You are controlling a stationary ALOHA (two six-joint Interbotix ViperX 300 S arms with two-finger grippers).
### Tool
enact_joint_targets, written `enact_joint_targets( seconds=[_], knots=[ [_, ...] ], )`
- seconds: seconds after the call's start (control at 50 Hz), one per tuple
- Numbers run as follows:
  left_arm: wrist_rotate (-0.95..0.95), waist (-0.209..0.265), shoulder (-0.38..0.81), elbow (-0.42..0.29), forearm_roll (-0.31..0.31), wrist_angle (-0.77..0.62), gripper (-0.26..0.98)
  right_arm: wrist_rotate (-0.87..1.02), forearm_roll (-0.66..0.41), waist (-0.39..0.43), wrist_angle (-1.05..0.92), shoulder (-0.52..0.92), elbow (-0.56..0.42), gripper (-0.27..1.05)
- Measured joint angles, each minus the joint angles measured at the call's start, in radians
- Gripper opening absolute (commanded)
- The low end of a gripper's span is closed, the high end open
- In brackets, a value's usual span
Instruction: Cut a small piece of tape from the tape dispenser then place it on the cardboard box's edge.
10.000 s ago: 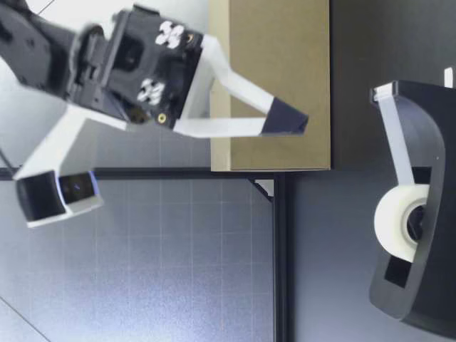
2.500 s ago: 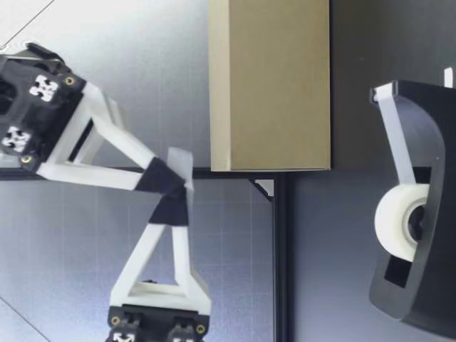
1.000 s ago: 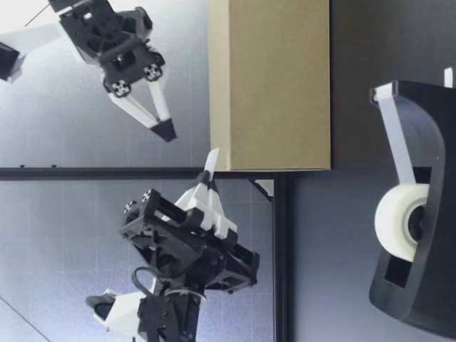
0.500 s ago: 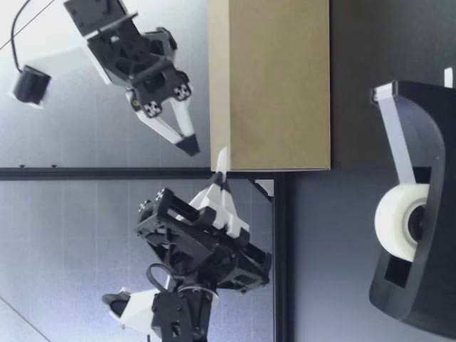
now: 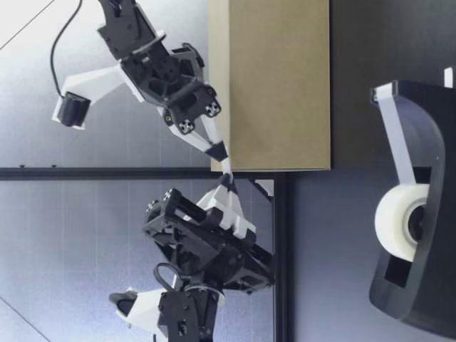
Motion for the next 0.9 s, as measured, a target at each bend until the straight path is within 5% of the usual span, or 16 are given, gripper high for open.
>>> enact_joint_targets(
  seconds=[0.58, 0.74, 0.9],
  knots=[
    [0.002, 0.002, 0.0, 0.005, -0.006, -0.002, -0.08, -0.003, 0.0, -0.011, 0.028, 0.051, -0.067, -0.07],
    [0.011, 0.0, 0.002, 0.006, -0.006, 0.0, 0.06, -0.003, 0.0, -0.012, 0.026, 0.057, -0.071, -0.07],
    [0.012, 0.002, 0.002, 0.014, -0.008, 0.0, 0.38, -0.003, 0.0, -0.012, 0.028, 0.06, -0.077, -0.07]
  ],
)
